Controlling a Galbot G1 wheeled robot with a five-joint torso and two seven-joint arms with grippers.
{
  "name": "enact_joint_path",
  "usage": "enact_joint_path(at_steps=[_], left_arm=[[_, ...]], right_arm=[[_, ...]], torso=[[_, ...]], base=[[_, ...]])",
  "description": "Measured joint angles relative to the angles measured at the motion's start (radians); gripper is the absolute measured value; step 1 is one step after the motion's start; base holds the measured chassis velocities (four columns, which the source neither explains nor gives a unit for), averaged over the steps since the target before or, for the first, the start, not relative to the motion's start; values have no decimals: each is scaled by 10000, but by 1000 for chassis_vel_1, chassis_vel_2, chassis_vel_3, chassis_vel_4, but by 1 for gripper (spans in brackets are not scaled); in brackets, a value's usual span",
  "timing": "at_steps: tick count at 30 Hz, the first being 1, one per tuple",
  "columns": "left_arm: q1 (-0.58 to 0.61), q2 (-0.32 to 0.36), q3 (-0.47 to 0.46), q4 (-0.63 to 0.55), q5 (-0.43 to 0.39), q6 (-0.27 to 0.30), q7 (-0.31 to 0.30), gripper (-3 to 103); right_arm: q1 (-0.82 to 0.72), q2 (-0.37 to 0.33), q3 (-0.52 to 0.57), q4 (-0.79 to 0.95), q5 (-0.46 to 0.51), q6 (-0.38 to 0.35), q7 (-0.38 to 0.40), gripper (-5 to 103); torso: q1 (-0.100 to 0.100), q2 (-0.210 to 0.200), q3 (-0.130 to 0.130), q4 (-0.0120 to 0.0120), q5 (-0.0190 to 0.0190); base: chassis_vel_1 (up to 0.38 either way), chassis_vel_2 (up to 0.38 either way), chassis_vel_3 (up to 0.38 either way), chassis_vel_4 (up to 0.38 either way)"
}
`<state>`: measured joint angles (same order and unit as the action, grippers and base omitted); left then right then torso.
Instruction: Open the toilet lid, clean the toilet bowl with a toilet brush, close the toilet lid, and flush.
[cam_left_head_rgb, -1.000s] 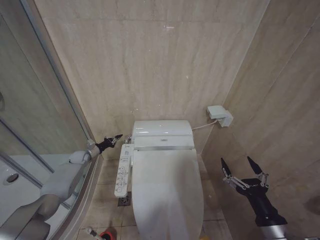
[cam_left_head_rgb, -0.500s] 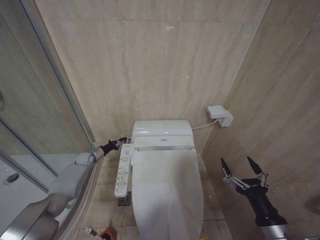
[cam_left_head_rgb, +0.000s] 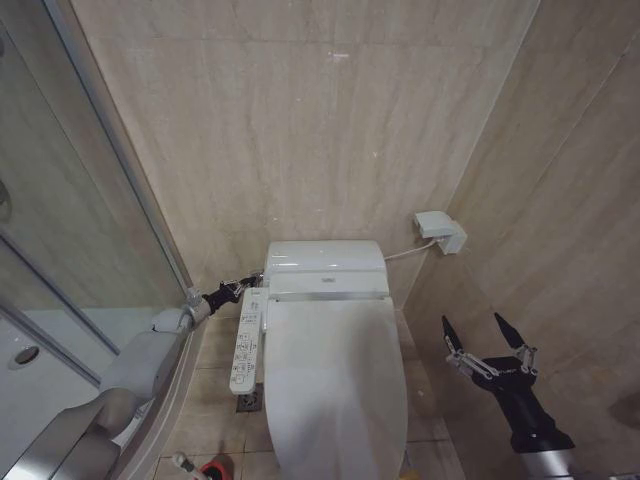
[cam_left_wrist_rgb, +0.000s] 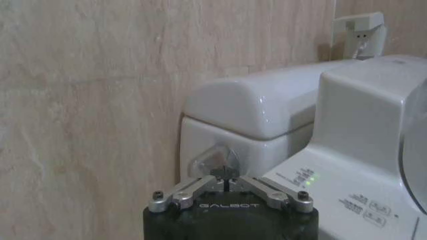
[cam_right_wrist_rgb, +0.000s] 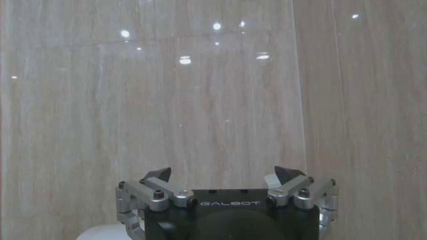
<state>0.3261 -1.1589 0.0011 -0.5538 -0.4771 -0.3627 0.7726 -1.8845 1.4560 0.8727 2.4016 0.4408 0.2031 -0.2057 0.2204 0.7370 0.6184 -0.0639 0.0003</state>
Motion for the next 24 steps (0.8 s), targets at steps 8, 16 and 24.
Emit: enact_joint_path(at_steps=[8, 16, 24], left_arm=[[61, -87, 8, 327, 33, 24, -52, 0], [84, -143, -439, 511, 138, -115, -339, 0], [1004, 398, -1438, -2535, -755, -38, -2475, 0]], right_arm=[[0, -1, 0, 0, 0, 0, 0, 100], [0, 0, 0, 0, 0, 0, 0, 100], [0, 0, 0, 0, 0, 0, 0, 100]], torso=[[5, -3, 5, -2, -6], [6, -4, 4, -2, -8], [3, -3, 2, 3, -2]], base=[[0, 0, 0, 0], [0, 0, 0, 0], [0, 0, 0, 0]])
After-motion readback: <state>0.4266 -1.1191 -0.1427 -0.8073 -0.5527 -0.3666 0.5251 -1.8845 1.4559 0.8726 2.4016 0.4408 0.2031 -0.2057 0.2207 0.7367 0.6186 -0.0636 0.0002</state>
